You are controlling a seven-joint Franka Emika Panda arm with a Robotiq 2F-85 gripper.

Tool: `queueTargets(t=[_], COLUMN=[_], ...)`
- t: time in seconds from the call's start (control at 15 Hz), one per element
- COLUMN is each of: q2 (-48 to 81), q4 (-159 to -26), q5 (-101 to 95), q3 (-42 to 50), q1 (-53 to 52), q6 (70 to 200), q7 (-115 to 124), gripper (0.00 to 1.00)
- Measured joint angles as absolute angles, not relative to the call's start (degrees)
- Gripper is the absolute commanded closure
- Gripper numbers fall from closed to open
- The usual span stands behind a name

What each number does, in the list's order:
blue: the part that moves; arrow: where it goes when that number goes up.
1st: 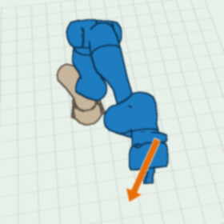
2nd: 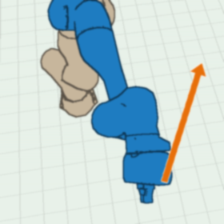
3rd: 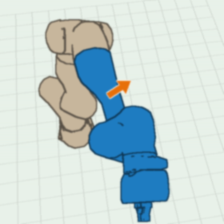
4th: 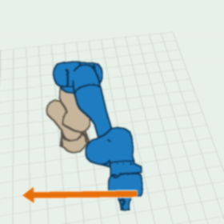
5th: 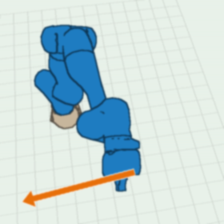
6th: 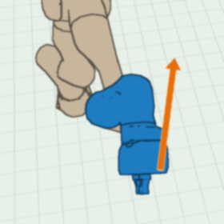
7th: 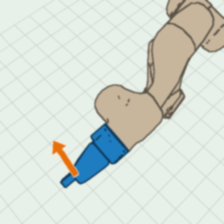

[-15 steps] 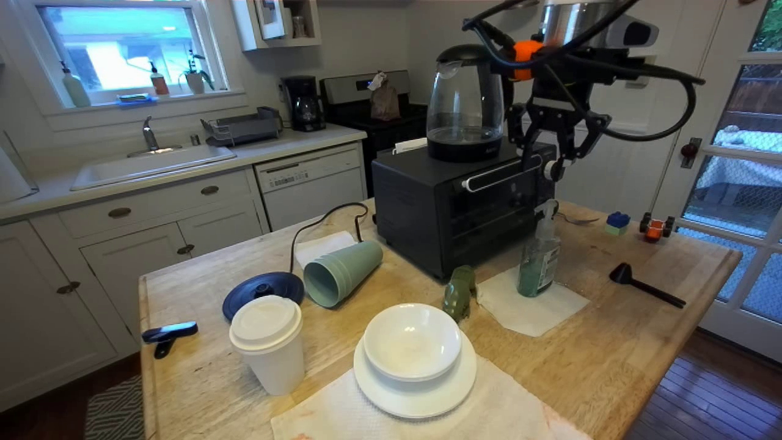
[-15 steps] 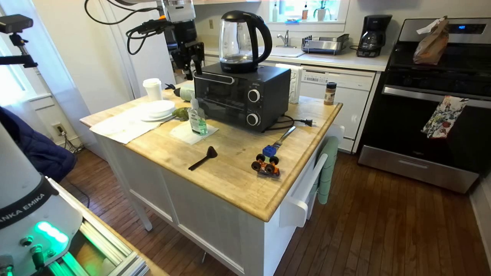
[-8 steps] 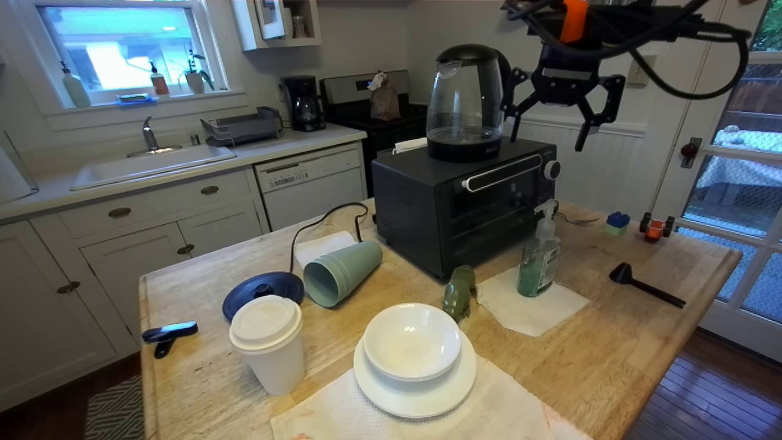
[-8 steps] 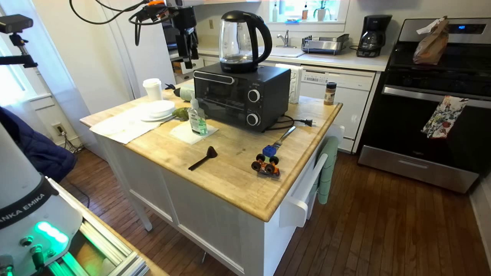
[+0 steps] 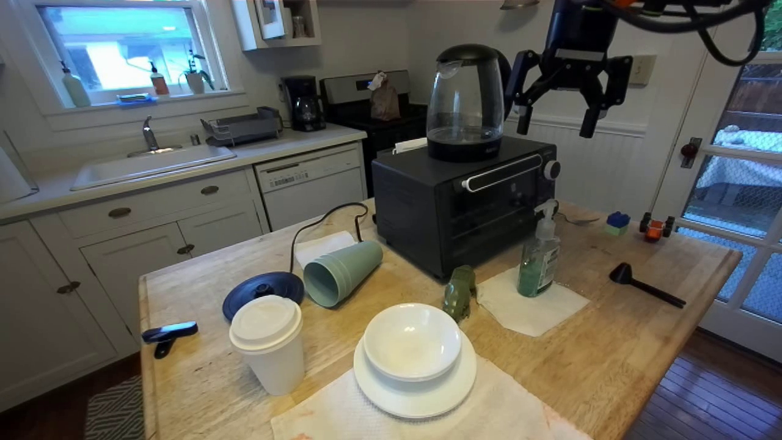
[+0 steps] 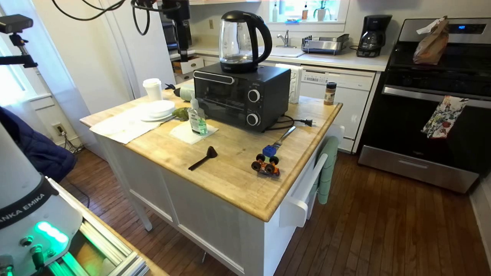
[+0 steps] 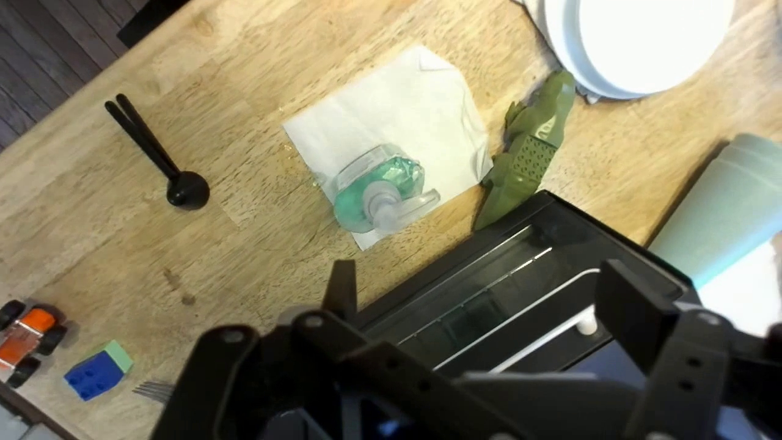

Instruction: Press down the soap bottle

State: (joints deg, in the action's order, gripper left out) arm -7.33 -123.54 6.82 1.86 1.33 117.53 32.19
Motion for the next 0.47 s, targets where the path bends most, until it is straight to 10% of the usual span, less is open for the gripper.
queueTargets(t=[0.47], q2=[-7.09], q4=[-123.35], q5=[6.69], q3=[0.78], q1=[1.31], q6=[116.39], q7=[27.49], gripper=[0.00])
